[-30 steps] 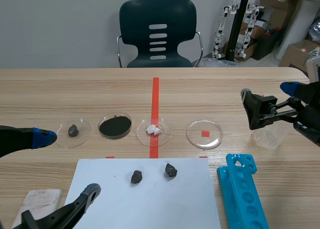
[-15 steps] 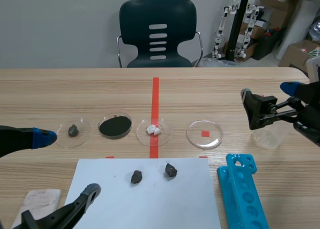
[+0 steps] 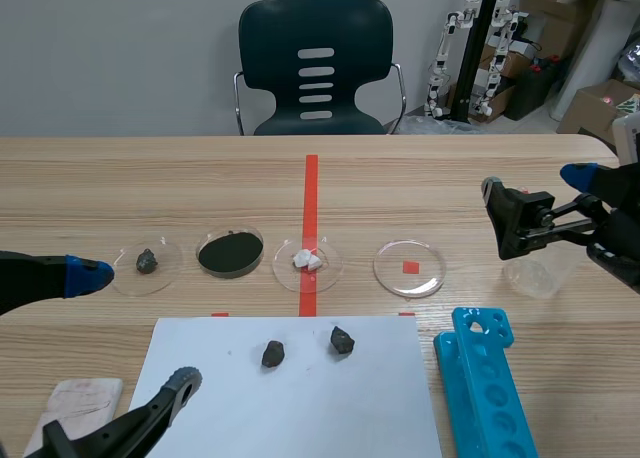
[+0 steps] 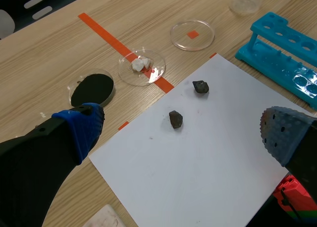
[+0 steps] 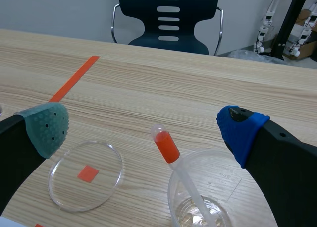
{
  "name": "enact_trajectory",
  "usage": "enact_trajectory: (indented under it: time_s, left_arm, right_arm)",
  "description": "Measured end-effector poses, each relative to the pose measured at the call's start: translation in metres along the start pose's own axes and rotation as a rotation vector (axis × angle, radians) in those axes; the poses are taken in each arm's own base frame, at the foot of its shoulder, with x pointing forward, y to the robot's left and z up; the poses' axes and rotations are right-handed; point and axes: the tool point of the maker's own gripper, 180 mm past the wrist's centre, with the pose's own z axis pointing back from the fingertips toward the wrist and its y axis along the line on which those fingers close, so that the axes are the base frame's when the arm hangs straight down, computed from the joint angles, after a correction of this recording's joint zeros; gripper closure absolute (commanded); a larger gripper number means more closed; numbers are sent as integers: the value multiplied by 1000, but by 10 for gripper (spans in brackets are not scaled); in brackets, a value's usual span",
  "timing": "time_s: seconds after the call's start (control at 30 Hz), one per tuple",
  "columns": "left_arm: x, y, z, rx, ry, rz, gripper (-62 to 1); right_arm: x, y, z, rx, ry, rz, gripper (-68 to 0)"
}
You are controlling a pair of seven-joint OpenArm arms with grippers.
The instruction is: Put the dropper in the beaker
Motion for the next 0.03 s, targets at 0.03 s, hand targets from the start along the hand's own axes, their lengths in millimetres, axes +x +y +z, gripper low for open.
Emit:
enact_trajectory:
  time_s: [0.03]
  left_arm:
    - [0,0,0,0,0,0,-623]
  right_arm:
    - [0,0,0,0,0,0,-628]
